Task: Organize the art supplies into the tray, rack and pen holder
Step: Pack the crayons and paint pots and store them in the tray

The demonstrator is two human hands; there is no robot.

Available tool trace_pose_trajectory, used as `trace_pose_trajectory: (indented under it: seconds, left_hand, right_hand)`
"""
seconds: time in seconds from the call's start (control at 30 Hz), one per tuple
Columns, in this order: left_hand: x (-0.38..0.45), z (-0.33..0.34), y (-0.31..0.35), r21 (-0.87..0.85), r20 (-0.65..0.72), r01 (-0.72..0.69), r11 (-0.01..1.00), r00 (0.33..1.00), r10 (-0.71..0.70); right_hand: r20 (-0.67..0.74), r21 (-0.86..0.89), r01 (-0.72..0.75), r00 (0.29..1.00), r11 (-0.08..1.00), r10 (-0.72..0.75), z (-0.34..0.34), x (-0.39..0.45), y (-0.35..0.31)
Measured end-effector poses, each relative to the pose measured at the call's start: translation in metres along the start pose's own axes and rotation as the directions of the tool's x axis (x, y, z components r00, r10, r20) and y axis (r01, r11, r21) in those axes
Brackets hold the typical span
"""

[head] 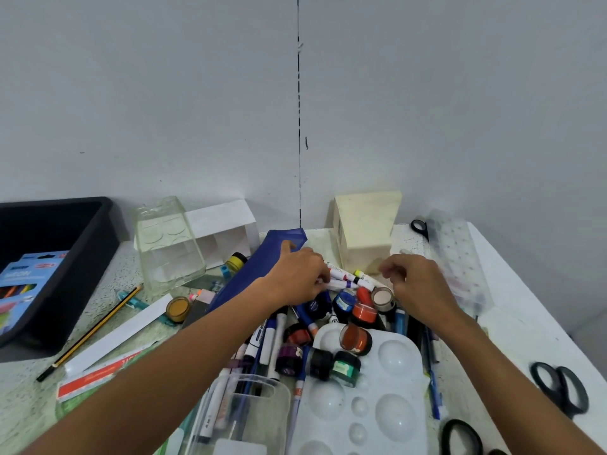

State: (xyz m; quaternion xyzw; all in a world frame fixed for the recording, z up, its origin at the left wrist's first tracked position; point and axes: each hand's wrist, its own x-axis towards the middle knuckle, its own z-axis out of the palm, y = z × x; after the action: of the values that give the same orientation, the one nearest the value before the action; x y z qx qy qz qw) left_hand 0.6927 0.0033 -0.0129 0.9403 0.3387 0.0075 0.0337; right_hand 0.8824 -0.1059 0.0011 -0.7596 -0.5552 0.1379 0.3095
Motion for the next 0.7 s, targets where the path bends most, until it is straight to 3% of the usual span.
trace_pose_trajectory:
  seconds: [0.2, 0.33, 0.53, 0.7]
  left_hand:
    - [0.013, -0.007, -0.006, -0.097, 0.075, 0.009, 0.995, 0.997, -0.001]
    - [0.014, -0.007, -0.010, -0.053, 0.088, -0.045, 0.998, 0.995, 0.049]
    - [0.008, -0.002, -0.012, -0.089, -0.012, -0.063, 0.994, 0.998, 0.062]
    - [-0.011, -0.013, -0.017, -0.411, -0.208, -0.060, 0.910, 0.978, -0.029]
  right_hand:
    - [-0.048, 0.103, -0.038, 0.998, 0.994, 0.043, -0.011, -0.001, 0.013]
    - [-0.048, 0.115, -0.053, 0.997, 0.992, 0.058, -0.013, -0.002, 0.018]
    - [-0.049, 0.154, -0.066, 0.996, 0.986, 0.075, -0.012, -0.004, 0.018]
    - [-0.053, 0.203, -0.024, 0.998, 0.979, 0.035, -0.009, -0.006, 0.007]
